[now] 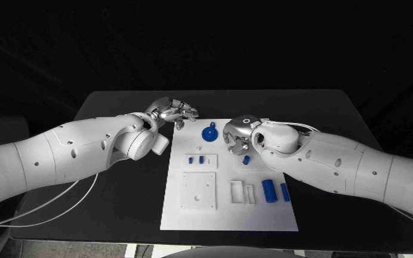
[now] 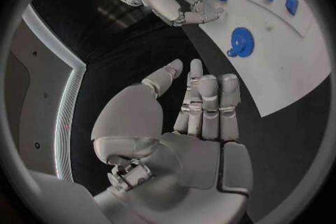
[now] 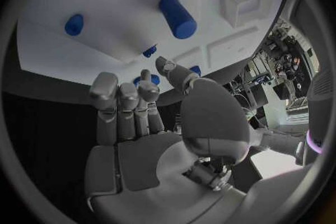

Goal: Assemble the parts on the task board

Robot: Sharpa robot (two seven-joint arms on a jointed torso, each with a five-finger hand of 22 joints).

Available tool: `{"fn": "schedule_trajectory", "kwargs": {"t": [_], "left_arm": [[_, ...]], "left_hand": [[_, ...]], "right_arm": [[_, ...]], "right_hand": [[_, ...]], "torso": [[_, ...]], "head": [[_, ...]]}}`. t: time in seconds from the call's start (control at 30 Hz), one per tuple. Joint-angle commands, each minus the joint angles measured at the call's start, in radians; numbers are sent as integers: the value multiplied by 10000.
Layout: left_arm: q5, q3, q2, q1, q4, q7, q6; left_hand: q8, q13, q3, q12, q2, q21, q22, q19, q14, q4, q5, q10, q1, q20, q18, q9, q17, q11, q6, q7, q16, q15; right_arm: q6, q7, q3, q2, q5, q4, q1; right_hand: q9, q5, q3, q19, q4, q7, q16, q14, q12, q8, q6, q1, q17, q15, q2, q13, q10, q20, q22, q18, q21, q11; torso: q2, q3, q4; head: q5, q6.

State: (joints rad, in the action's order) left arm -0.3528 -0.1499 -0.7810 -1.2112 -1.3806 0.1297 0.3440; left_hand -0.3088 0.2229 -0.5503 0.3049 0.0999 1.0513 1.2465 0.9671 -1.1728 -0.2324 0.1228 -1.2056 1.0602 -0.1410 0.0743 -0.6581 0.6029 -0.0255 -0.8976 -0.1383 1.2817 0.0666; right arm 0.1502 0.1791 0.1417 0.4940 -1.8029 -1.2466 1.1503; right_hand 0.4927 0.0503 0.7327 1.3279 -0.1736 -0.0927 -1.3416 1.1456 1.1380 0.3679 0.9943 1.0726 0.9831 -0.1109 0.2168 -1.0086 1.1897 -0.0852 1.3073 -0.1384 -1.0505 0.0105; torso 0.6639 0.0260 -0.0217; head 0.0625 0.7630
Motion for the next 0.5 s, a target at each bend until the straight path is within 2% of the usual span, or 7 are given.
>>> {"fn": "schedule_trajectory", "kwargs": {"t": [0.03, 0.1, 0.17, 0.3, 0.4, 0.5], "left_arm": [[-12, 3, -7, -5, -15, 32, -117], [-12, 2, -13, -5, -15, 33, -116], [-12, 1, -15, -5, -15, 36, -120], [-12, 0, -33, -5, -23, 39, -122], [-12, -1, -44, -5, -26, 41, -121], [-12, -2, -53, -4, -26, 42, -125]], "left_hand": [[12, 16, 16, -51, -20, -66, -16, 38, 6, 62, -36, 148, -108, -189, 565, 8, -2, -250, 28, -30, -65, -46], [12, 18, 13, -55, -27, -67, -16, 41, 6, 74, -34, 149, -115, -188, 566, 10, -2, -251, 32, -32, -66, -47], [11, 19, 12, -58, -27, -67, -16, 41, 6, 78, -34, 149, -119, -188, 567, 11, -2, -251, 35, -32, -67, -47], [11, 21, 10, -61, -30, -68, -16, 42, 5, 83, -32, 149, -121, -188, 568, 12, -2, -252, 37, -33, -67, -47], [11, 22, 8, -63, -31, -68, -16, 43, 5, 86, -32, 150, -122, -188, 569, 13, -2, -252, 39, -33, -67, -47], [10, 23, 7, -65, -33, -68, -16, 43, 4, 89, -31, 150, -122, -188, 570, 14, -2, -252, 40, -34, -67, -48]], "right_arm": [[208, 101, 1, 84, -25, -77, -5], [346, 107, 0, 151, -8, -158, -5], [451, 56, -2, 287, 182, -313, -5], [574, -70, -8, 523, 353, -549, -3], [556, -219, -34, 689, 428, -688, 1], [513, -260, -48, 742, 468, -708, 2]], "right_hand": [[17, -16, -6, 51, 49, 24, 36, 82, 38, 38, 587, -55, 11, -31, -34, 16, -1948, -1, 129, -1234, -67, -258], [20, -16, -22, 57, 73, 27, 34, 91, 40, 42, 596, -87, 13, -34, -32, 18, -1938, -1, 130, -1234, -72, -261], [27, -15, -96, 97, 299, 45, 34, 146, 30, 44, 627, -332, 23, -58, 1, 43, -1877, -9, 127, -1234, -98, -282], [29, -15, -80, 109, 370, 55, 41, 170, 20, 38, 633, -371, 29, -74, 8, 58, -1852, -29, 121, -1234, -101, -294], [26, -13, 69, 105, 234, 67, 59, 184, -2, 14, 605, -106, 36, -96, -10, 75, -1850, -76, 116, -1234, -98, -312], [33, -14, 198, 78, -87, 61, 84, 179, -16, 3, 593, 275, 47, -101, -18, 82, -1863, -111, 117, -1234, -93, -309]], "torso": [[4, -2, 4], [2, -2, 2], [0, -3, 1], [2, -3, 3], [-1, -4, -7], [-4, -4, -15]], "head": [[-5, 4], [-3, 1], [-4, -3], [-6, -10], [2, -17], [14, -21]]}}
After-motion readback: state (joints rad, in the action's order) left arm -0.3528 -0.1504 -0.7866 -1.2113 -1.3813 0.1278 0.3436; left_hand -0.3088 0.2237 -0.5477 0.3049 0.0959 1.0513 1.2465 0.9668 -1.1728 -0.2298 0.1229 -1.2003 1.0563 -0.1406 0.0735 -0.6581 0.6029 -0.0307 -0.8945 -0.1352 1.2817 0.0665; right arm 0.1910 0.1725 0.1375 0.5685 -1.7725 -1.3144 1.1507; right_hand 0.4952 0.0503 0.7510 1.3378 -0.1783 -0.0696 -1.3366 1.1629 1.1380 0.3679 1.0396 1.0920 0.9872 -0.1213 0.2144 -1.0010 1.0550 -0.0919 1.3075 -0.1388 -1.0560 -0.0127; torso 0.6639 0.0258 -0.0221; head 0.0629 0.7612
